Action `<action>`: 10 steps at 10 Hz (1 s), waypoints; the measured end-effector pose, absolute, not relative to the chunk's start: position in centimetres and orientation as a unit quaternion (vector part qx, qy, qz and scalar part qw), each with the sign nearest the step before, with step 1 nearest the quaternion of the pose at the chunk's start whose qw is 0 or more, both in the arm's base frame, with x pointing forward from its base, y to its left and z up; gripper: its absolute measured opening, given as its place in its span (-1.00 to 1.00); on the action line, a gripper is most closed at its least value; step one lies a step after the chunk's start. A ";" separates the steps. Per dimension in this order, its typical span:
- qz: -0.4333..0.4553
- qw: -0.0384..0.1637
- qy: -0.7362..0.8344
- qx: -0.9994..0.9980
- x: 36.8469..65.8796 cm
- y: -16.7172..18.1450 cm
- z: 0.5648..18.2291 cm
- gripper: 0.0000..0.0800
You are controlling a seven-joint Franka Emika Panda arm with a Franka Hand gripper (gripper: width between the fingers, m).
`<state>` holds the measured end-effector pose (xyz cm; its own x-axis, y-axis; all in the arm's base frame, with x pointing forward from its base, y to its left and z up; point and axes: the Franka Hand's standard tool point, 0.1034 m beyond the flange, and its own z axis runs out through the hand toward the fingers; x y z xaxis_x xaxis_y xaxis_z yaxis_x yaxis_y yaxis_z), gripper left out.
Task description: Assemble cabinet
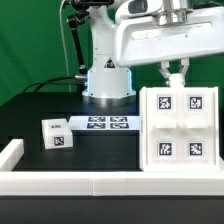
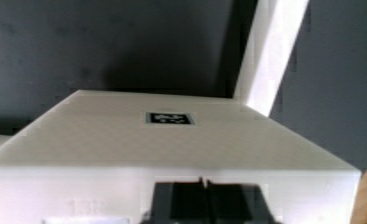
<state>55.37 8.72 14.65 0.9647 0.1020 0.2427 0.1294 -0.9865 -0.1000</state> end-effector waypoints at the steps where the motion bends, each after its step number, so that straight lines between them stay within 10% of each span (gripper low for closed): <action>1: -0.118 0.058 -0.050 -0.990 54.9 8.9 14.7 -0.99; 10: -0.114 0.051 -0.082 -0.989 54.7 7.4 14.0 -0.99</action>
Offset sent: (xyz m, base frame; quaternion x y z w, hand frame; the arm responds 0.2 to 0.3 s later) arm 0.0000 0.0000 0.0000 0.0000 0.0000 0.0000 1.0000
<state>54.71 7.45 13.98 0.9606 0.1496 0.2344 0.1731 -0.9814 -0.0827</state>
